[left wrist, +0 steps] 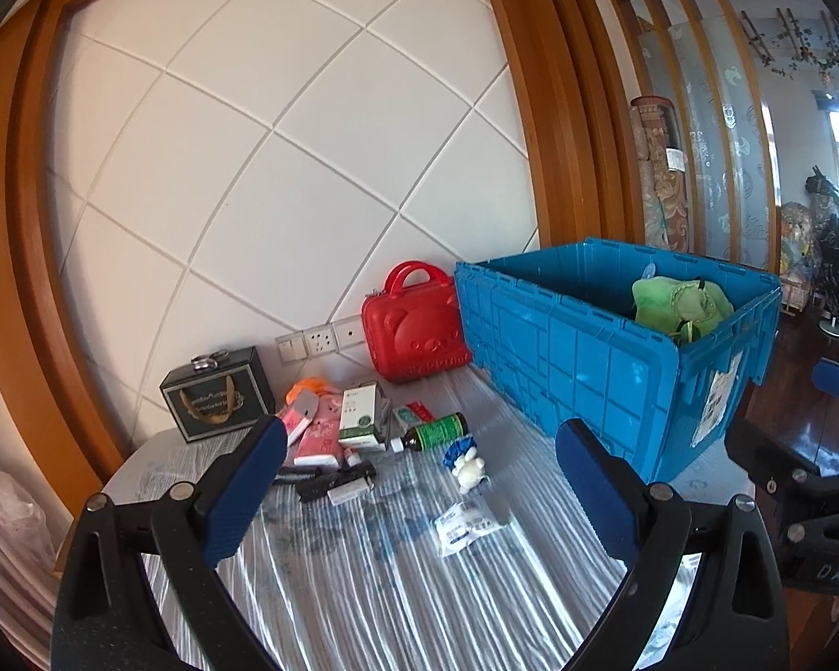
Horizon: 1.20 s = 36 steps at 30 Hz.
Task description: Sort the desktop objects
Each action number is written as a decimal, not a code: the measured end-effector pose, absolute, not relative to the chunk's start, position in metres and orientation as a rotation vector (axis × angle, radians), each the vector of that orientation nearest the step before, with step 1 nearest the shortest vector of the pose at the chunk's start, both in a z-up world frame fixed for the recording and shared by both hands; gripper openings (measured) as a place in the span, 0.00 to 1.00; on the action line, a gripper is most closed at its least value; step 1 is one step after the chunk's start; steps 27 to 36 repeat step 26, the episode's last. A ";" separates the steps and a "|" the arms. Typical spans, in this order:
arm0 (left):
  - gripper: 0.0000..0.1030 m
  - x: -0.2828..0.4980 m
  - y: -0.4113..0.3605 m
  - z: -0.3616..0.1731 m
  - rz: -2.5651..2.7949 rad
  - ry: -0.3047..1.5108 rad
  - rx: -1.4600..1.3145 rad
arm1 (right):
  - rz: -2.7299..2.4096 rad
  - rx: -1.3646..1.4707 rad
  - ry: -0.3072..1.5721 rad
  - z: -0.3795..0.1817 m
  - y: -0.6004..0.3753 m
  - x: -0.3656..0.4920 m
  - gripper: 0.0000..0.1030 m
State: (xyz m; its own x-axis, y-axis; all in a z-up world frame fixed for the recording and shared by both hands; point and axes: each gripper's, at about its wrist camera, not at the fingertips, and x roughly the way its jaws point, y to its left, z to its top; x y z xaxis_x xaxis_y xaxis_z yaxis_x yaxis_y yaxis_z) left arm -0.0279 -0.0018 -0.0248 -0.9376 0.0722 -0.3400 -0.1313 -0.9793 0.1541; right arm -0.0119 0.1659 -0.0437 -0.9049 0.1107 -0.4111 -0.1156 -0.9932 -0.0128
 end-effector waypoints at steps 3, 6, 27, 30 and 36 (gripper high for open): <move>0.95 -0.026 -0.007 -0.026 2.996 0.269 -0.528 | 2.979 -0.650 0.017 -0.045 0.155 -0.011 1.00; 0.95 -0.025 -0.013 -0.025 3.013 0.272 -0.523 | 2.993 -0.637 0.023 -0.042 0.150 -0.009 1.00; 0.95 -0.030 -0.014 -0.022 3.011 0.282 -0.480 | 2.982 -0.646 0.048 -0.039 0.147 -0.020 1.00; 0.95 -0.030 -0.014 -0.022 3.011 0.282 -0.480 | 2.982 -0.646 0.048 -0.039 0.147 -0.020 1.00; 0.95 -0.030 -0.014 -0.022 3.011 0.282 -0.480 | 2.982 -0.646 0.048 -0.039 0.147 -0.020 1.00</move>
